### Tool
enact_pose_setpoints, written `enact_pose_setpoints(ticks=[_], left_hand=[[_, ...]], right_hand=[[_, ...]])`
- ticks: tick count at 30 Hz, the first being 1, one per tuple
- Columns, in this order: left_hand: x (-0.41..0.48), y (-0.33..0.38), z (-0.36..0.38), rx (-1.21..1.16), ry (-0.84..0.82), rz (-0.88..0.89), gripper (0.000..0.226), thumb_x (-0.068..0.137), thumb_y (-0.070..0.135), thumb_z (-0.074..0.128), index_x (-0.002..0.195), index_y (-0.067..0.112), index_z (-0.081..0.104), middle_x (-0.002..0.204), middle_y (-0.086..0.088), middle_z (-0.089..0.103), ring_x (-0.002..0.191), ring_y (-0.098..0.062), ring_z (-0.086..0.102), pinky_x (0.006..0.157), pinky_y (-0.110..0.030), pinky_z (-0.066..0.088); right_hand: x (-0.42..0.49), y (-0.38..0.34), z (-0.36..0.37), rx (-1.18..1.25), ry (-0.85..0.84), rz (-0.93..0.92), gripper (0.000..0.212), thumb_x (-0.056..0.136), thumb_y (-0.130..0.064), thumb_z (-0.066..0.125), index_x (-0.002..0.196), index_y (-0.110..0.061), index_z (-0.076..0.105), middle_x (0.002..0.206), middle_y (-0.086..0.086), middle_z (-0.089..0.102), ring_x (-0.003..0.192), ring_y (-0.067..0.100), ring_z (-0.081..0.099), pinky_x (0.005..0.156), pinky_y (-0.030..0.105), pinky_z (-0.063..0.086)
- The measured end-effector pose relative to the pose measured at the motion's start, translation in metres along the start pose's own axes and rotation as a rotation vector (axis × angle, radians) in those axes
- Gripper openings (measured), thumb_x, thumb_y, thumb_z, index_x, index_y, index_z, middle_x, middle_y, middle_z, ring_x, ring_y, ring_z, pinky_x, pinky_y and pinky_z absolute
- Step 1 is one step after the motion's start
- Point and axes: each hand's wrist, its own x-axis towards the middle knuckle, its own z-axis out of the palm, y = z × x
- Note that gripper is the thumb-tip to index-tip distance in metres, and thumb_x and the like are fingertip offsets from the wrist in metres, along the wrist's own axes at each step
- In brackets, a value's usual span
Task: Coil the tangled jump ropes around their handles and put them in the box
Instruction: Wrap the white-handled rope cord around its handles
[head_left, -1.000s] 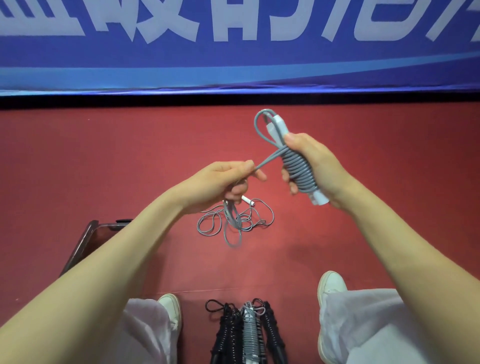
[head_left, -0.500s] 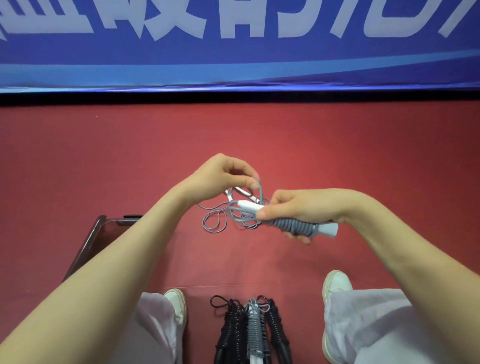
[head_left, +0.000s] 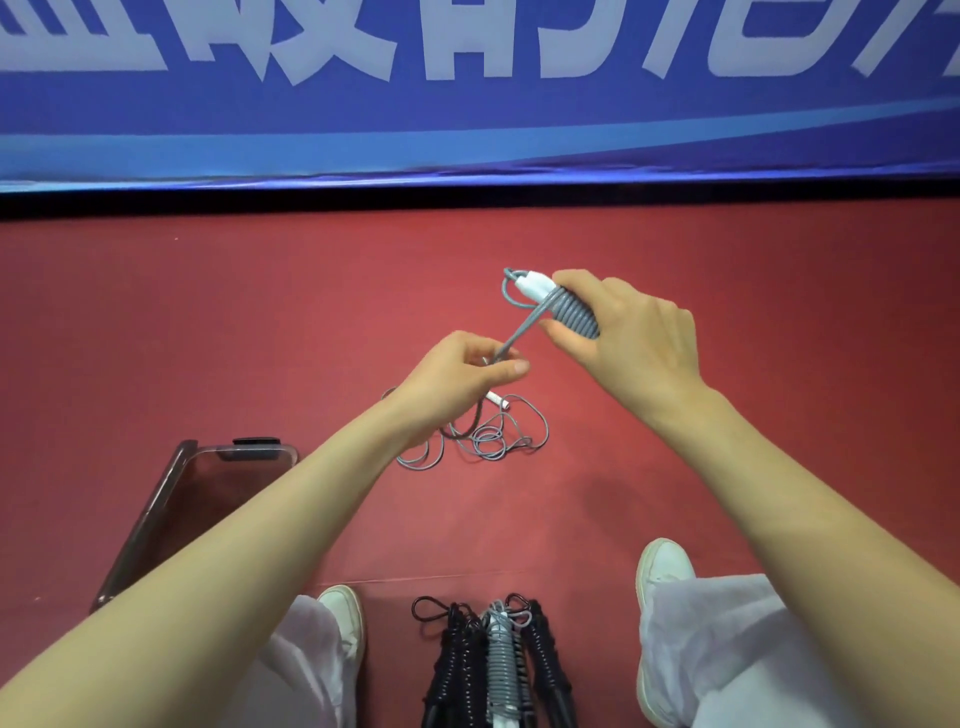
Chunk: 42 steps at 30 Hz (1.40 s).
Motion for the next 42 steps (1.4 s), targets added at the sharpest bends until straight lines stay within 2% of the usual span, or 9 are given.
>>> enact_pose_setpoints(ticks=[5,9,11,14,19,24,30,34,42], left_hand=[[-0.001,-0.003,0.001,0.068,-0.02,0.012,0.04,0.099,0.02,0.051,0.14,0.017,0.048,0.134,0.001,0.056,0.118,-0.012,0.056,0.103,-0.03,0.044],[-0.001,-0.004,0.008,0.426,0.174,0.118,0.027,0.096,0.013,0.053,0.122,0.013,0.062,0.107,0.001,0.063,0.087,-0.012,0.056,0.08,-0.021,0.04],[0.001,-0.004,0.004,0.279,0.186,0.096,0.025,0.094,0.025,0.059,0.117,0.015,0.059,0.109,0.002,0.063,0.092,-0.012,0.057,0.084,-0.023,0.043],[-0.002,0.001,-0.002,-0.015,-0.073,0.085,0.022,0.099,0.028,0.052,0.113,0.015,0.062,0.108,-0.002,0.07,0.103,-0.015,0.065,0.095,-0.028,0.05],[-0.007,0.01,0.001,-0.454,-0.192,0.083,0.029,0.093,0.036,0.05,0.091,0.01,0.062,0.062,0.0,0.046,0.052,-0.015,0.053,0.077,-0.036,0.053],[-0.005,0.01,-0.006,-0.52,-0.269,-0.006,0.028,0.088,0.031,0.055,0.099,0.008,0.066,0.064,0.003,0.045,0.052,-0.008,0.032,0.056,-0.02,0.041],[-0.003,0.003,-0.008,-0.566,-0.244,-0.02,0.024,0.081,0.027,0.058,0.092,0.008,0.068,0.065,0.004,0.051,0.057,-0.008,0.045,0.067,-0.023,0.04],[-0.001,-0.001,-0.011,-0.419,-0.165,0.03,0.01,0.077,0.023,0.064,0.073,0.02,0.073,0.065,0.007,0.055,0.06,-0.007,0.048,0.069,-0.022,0.041],[-0.005,-0.004,-0.02,-0.008,-0.266,0.085,0.03,0.073,0.049,0.072,0.058,0.025,0.061,0.065,0.004,0.054,0.07,-0.01,0.049,0.078,-0.028,0.037]], right_hand=[[0.001,0.006,0.011,-0.206,-0.106,-0.028,0.043,0.094,-0.052,0.047,0.129,-0.026,0.047,0.105,0.006,0.061,0.093,0.035,0.063,0.061,0.033,0.031],[-0.001,0.004,0.016,-0.154,-0.088,-0.099,0.043,0.093,-0.052,0.049,0.129,-0.028,0.05,0.101,0.005,0.063,0.09,0.034,0.063,0.06,0.032,0.031],[-0.003,0.0,0.015,-0.064,0.007,-0.165,0.044,0.089,-0.051,0.056,0.126,-0.028,0.057,0.091,0.006,0.064,0.079,0.035,0.065,0.056,0.03,0.031],[-0.002,-0.001,0.013,0.018,0.17,-0.184,0.044,0.079,-0.052,0.059,0.112,-0.024,0.066,0.073,0.005,0.062,0.06,0.034,0.064,0.049,0.026,0.03],[0.0,0.002,0.013,0.032,0.19,-0.148,0.044,0.08,-0.049,0.063,0.115,-0.022,0.065,0.078,0.007,0.062,0.065,0.036,0.065,0.051,0.03,0.035],[0.005,0.002,-0.004,0.187,0.022,0.061,0.04,0.085,-0.051,0.06,0.12,-0.033,0.053,0.1,-0.004,0.063,0.093,0.033,0.061,0.068,0.034,0.035],[0.007,0.006,-0.018,0.691,-0.159,0.132,0.03,0.076,-0.042,0.07,0.103,-0.038,0.058,0.064,-0.008,0.054,0.054,0.016,0.051,0.055,0.031,0.043],[0.004,0.004,-0.026,1.027,-0.471,0.111,0.031,0.076,-0.022,0.079,0.101,-0.028,0.061,0.069,0.008,0.054,0.05,0.019,0.047,0.041,0.02,0.037],[-0.003,-0.007,-0.027,1.257,-0.76,0.151,0.036,0.087,-0.048,0.053,0.094,-0.012,0.051,0.059,0.01,0.052,0.038,0.018,0.043,0.044,0.028,0.039]])
